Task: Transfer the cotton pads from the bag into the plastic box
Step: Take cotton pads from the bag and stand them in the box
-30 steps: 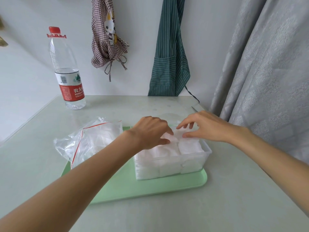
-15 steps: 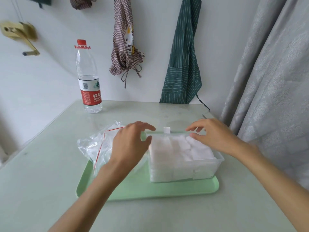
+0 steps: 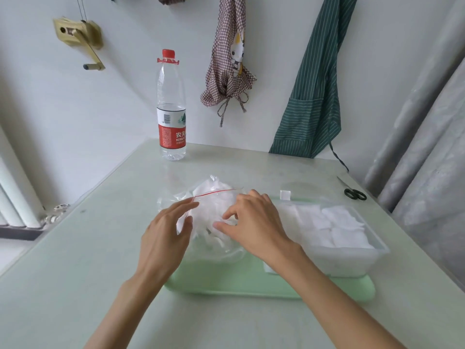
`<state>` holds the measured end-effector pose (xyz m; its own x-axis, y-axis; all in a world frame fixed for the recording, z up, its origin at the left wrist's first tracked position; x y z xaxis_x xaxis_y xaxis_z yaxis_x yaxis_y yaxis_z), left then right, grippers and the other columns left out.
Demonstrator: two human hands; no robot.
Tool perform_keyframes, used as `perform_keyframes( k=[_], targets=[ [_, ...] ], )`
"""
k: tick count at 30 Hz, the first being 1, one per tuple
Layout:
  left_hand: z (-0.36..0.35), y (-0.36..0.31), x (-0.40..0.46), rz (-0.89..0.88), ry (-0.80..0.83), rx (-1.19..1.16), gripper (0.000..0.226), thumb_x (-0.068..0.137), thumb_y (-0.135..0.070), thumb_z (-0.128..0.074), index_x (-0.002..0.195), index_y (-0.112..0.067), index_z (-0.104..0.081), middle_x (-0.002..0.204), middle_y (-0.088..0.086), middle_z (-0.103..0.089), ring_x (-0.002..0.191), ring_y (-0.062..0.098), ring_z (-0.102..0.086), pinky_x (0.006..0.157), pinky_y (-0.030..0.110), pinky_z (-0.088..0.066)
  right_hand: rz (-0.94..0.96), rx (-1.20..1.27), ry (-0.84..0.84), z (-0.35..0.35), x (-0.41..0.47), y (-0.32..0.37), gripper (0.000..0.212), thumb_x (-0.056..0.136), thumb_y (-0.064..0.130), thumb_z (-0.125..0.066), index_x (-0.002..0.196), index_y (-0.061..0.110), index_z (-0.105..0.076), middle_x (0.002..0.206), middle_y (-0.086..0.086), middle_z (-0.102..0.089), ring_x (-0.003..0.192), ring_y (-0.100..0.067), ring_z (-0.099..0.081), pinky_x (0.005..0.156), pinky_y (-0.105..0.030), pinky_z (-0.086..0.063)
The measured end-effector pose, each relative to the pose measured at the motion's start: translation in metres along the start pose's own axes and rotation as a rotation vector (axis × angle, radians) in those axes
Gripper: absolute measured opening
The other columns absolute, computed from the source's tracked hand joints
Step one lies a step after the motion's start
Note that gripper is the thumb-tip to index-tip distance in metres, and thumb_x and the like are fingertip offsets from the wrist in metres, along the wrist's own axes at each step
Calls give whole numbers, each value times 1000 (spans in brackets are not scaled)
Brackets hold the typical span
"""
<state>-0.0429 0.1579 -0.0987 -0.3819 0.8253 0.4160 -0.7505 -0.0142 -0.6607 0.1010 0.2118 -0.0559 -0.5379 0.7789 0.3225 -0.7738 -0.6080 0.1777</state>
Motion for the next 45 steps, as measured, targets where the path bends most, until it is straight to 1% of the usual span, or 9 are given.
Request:
perform_keyframes(
  k=[5, 16, 21, 26, 31, 34, 37, 42, 45],
  targets=[
    [2, 5, 0, 36, 15, -57, 36, 78, -50, -67, 112, -39, -63, 125, -31, -53, 117, 0, -50, 79, 19, -33, -55, 0, 55, -14, 3, -5, 32, 85, 48, -62, 109, 28, -70, 111, 2, -62, 109, -19, -45, 87, -26, -28],
    [3, -4, 5, 67, 42, 40, 35, 79, -39, -70, 114, -35, -63, 128, -22, -55, 118, 9, -48, 80, 22, -34, -6, 335, -165, 24, -3, -19, 11, 89, 22, -61, 92, 19, -72, 80, 6, -56, 77, -9, -45, 68, -13, -33],
    [14, -30, 21, 23, 52, -62, 27, 83, -29, -66, 109, -36, -65, 128, -19, -55, 122, 11, -46, 89, 24, -35, -305, 996, -122, 43, -20, -48, 18, 91, 16, -59, 78, 23, -69, 68, 11, -62, 64, -1, -52, 61, -11, -39],
    [5, -91, 27, 119, 220, -558, 19, 94, -28, -50, 89, -32, -67, 93, -18, -69, 90, 2, -64, 80, 30, -49, -521, 1556, -20, 36, -38, -67, 16, 90, 11, -56, 77, 11, -67, 63, 4, -58, 60, -9, -51, 56, -19, -35],
    [-25, -126, 28, 149, 414, -571, 14, 82, -28, -67, 91, -19, -70, 90, 4, -73, 83, 18, -66, 77, 34, -54, -518, 1491, -44, 46, -47, -90, 18, 91, 18, -56, 79, 14, -69, 65, 6, -61, 63, -8, -57, 61, -19, -39],
    [-40, -137, 31, 110, 366, -529, 20, 76, -34, -72, 86, -16, -72, 83, 5, -73, 83, 25, -67, 83, 41, -52, -504, 1472, -44, 55, -46, -110, 37, 93, 41, -41, 108, 17, -65, 91, 3, -69, 79, -10, -65, 76, -24, -48],
    [-55, -148, 37, 70, 369, -487, 17, 79, -34, -70, 76, -18, -71, 69, -5, -71, 68, 14, -63, 68, 30, -47, -497, 1304, -131, 72, -48, -136, 52, 85, 52, -45, 130, 26, -49, 111, 5, -66, 97, -8, -65, 90, -29, -50],
    [-75, -146, 39, 19, 409, -333, 45, 86, -36, -62, 59, -4, -45, 56, 0, -31, 53, 15, -26, 56, 31, -19, -460, 999, -244, 68, -50, -147, 34, 85, 15, -68, 115, 26, -58, 95, 3, -68, 71, 0, -65, 76, -18, -53],
    [-81, -129, 42, 21, 379, -182, 32, 84, -39, -64, 62, -17, -57, 47, -7, -42, 51, 12, -41, 54, 28, -33, -473, 1028, -303, 55, -45, -146, 25, 80, 3, -71, 98, 17, -61, 82, -3, -68, 63, -7, -63, 65, -21, -52]
  ],
)
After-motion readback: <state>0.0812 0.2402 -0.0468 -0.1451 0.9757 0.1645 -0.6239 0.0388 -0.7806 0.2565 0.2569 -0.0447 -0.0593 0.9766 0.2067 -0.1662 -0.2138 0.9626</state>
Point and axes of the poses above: each hand's wrist, its own x-axis towards the middle knuckle, its own z-axis out of the back of the hand, y = z × x, the point moved 8 cm from there along x, towards the middle knuckle
